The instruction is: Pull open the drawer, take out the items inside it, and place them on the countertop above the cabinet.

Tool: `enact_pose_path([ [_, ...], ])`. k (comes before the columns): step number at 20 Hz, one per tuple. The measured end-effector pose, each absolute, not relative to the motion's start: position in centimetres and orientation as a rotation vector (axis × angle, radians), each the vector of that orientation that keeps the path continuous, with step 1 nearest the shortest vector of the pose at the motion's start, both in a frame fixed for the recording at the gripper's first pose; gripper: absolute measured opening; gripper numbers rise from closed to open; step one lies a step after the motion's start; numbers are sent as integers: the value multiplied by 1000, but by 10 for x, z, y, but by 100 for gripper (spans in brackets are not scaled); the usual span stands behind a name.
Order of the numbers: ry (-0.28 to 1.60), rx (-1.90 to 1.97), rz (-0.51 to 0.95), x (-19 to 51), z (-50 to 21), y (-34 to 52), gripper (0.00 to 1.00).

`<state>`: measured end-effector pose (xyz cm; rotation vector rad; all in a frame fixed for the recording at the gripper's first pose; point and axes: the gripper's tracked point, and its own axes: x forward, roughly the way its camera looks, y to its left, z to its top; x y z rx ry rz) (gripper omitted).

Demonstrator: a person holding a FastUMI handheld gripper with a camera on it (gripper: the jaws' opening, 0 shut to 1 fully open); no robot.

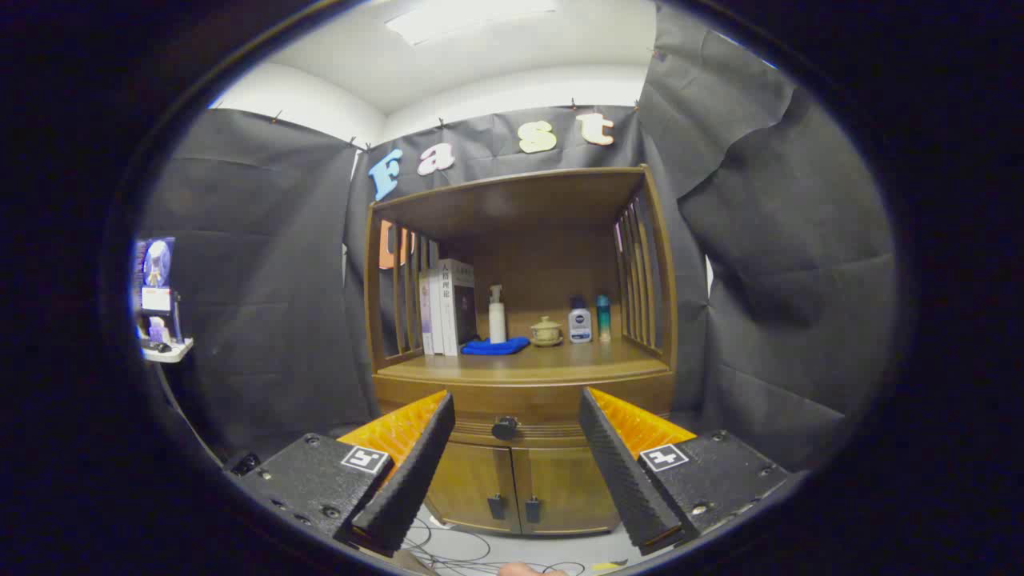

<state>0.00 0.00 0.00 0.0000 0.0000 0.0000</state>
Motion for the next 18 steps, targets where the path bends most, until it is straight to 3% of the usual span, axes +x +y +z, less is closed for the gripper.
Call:
enact_pose_path([
  [18, 18, 17, -19, 44, -11, 12, 99],
])
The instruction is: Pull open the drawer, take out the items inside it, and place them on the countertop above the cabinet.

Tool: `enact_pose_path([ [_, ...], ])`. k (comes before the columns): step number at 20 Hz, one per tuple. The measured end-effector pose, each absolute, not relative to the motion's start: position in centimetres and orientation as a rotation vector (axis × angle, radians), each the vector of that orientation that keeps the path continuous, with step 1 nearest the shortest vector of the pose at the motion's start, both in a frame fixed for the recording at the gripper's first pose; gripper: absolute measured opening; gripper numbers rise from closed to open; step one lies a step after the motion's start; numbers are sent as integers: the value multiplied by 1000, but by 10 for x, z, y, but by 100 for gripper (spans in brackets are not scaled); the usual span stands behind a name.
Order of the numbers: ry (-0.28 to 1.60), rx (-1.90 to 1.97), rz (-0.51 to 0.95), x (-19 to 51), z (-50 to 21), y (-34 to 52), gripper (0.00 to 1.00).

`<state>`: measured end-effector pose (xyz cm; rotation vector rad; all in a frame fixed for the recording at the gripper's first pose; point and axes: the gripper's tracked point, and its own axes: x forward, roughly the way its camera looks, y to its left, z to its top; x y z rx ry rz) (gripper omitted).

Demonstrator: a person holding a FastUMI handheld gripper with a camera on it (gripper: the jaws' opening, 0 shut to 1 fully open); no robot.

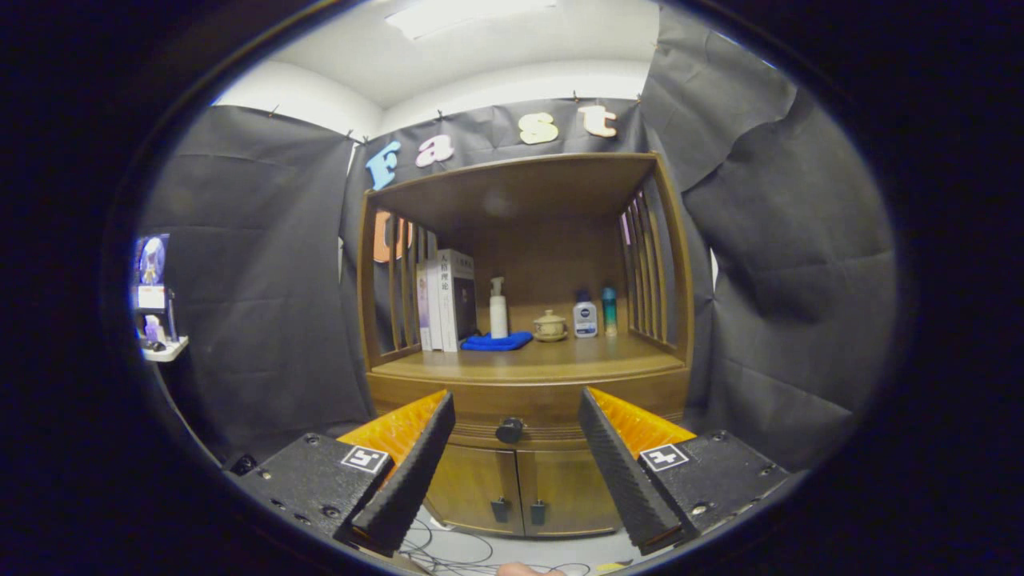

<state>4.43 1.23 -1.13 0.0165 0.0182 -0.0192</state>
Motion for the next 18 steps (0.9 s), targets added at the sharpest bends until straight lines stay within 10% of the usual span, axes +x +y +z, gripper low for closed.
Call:
enact_pose_path([
  [18, 132, 15, -80, 170, -78, 17, 99],
])
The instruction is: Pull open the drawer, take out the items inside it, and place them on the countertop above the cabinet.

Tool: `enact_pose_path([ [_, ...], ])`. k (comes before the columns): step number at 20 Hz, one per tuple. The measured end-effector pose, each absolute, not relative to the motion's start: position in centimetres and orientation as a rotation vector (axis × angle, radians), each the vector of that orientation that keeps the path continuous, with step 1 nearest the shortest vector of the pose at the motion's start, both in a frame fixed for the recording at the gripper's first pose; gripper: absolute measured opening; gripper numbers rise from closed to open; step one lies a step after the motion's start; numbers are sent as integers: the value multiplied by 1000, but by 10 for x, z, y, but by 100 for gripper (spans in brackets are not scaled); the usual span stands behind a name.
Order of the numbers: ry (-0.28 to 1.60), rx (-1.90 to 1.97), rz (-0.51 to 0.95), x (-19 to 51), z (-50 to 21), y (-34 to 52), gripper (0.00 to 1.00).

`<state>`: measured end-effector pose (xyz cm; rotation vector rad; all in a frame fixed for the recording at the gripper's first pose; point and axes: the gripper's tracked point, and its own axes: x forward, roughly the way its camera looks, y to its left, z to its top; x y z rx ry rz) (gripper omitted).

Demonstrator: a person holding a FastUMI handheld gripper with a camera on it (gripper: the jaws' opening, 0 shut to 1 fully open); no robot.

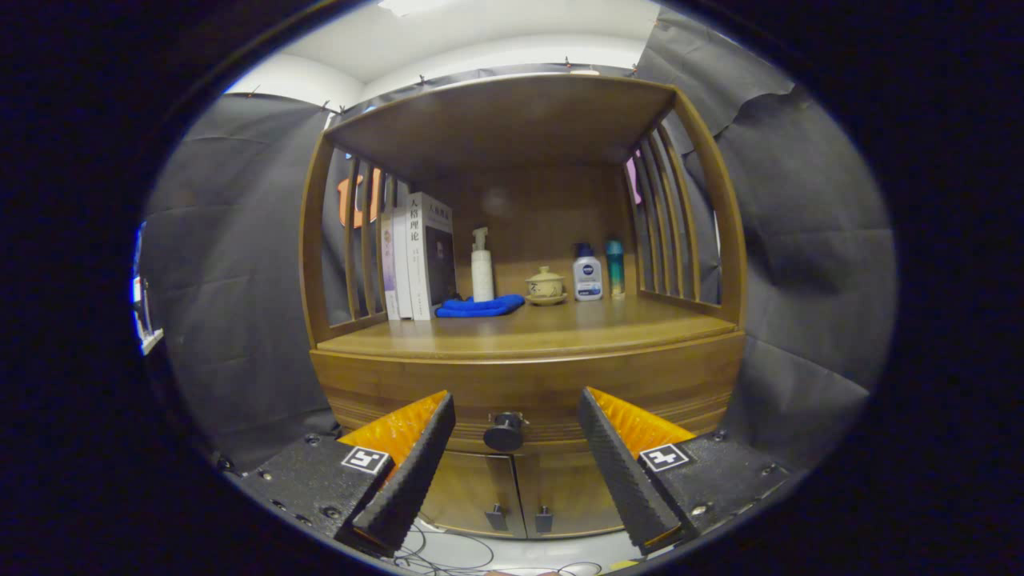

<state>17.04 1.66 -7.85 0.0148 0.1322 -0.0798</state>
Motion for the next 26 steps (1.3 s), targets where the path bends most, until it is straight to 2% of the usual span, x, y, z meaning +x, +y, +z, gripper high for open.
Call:
enact_pose_path([
  [5, 191, -5, -95, 201, -117, 22, 95],
  [10, 233, -34, -103, 224, -145, 22, 85],
  [16, 259, 12, -125, 237, -156, 14, 58],
  [21, 287, 22, -143, 248, -168, 13, 55],
  [26, 282, 10, -146, 249, -169, 11, 43],
])
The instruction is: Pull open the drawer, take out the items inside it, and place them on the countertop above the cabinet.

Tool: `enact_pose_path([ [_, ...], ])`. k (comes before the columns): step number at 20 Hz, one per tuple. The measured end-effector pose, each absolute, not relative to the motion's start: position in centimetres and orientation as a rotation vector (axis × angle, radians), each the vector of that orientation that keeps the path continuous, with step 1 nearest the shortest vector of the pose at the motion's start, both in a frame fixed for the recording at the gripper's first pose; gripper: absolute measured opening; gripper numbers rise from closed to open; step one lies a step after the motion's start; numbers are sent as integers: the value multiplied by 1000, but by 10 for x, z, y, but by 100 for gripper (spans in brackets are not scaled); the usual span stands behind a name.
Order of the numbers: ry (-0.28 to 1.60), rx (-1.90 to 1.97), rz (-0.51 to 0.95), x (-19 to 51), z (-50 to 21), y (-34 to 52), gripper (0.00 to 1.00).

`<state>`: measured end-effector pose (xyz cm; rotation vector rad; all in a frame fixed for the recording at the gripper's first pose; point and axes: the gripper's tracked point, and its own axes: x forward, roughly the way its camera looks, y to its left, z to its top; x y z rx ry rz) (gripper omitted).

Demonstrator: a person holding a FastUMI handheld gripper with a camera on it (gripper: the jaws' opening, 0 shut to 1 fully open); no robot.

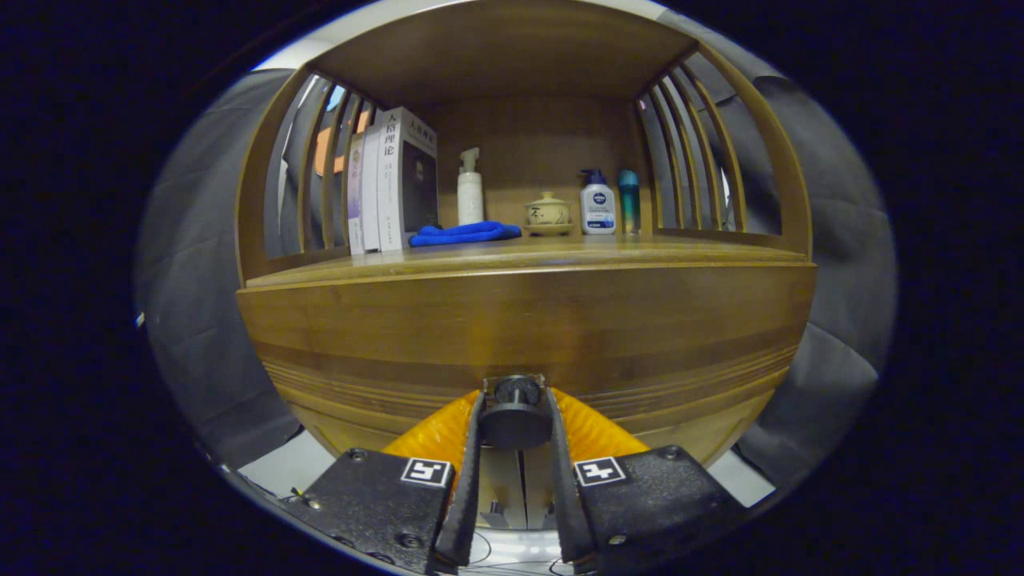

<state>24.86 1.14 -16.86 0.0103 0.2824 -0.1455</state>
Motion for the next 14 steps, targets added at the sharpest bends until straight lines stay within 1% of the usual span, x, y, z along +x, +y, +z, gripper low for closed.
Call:
enact_pose_path([
  [4, 304, 10, -143, 247, -170, 10, 36],
  [6, 310, 11, -139, 242, -170, 9, 34],
  [14, 310, 10, -114, 202, -171, 15, 34],
])
